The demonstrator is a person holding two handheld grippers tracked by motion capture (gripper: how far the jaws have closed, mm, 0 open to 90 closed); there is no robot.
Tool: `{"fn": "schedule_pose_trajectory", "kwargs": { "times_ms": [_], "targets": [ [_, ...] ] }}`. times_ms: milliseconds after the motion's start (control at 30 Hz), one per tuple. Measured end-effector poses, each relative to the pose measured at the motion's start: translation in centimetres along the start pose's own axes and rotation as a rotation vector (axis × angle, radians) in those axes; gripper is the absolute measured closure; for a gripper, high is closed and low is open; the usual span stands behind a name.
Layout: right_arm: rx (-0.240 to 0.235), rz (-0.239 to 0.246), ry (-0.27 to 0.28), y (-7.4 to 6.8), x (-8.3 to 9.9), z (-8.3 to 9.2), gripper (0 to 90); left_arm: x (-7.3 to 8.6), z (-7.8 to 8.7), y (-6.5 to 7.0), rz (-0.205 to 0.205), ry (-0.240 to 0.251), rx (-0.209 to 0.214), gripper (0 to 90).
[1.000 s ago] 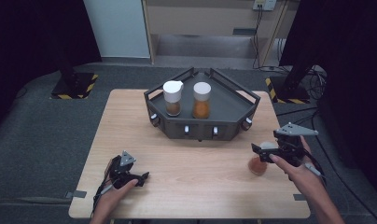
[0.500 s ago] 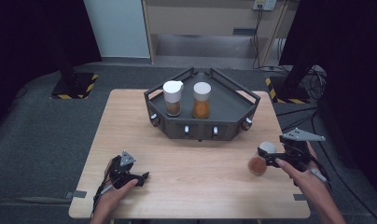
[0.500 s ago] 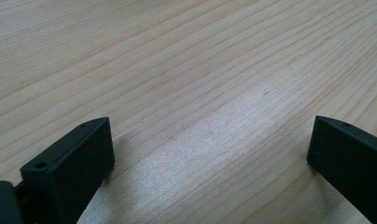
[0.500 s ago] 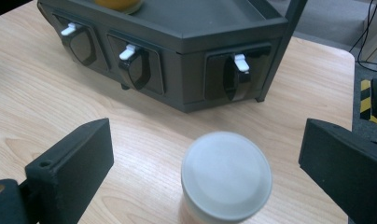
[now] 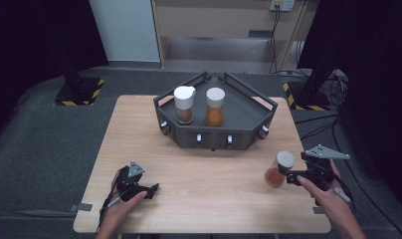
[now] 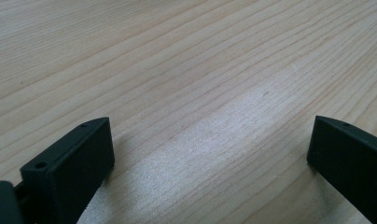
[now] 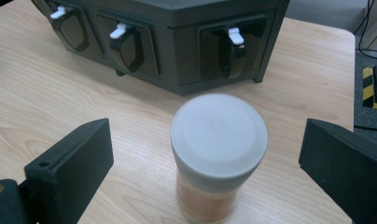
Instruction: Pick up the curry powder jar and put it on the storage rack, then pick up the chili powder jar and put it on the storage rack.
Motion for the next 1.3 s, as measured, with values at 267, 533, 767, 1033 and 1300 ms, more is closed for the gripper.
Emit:
{"fn": "schedule_pose_trajectory", "kwargs": {
  "times_ms": [267,533,767,1033,1300],
  "targets": [
    [-0.006,-0.007,-0.001,0.2,0.9,0.0,3.1,0.0,0.0,0.0,0.0,0.0,0.0,0.0],
    [-0.004,-0.014,-0.006,0.3,1.4,-0.2,3.2,0.0,0.0,0.0,0.0,0.0,0.0,0.0],
    [-0.008,-0.033,-0.013,0.5,2.1,-0.7,3.4,0.0,0.0,0.0,0.0,0.0,0.0,0.0],
    [-0.007,-0.045,-0.014,0.6,2.6,-1.3,3.6,0.0,0.0,0.0,0.0,0.0,0.0,0.0],
    [0.005,-0.052,-0.022,0.8,2.8,-2.1,3.8,0.0,0.0,0.0,0.002,0.0,0.0,0.0]
  ]
}}
Point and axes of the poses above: each handheld gripper's, and its own axes: z roughly backward along the jaws, x roughly out of its underside, y roughly to its right, the point moved 3 cm from there along -z, roughly forward along the jaws, and after that the axes turned 12 degrees about -x, right-handed, at the moved point
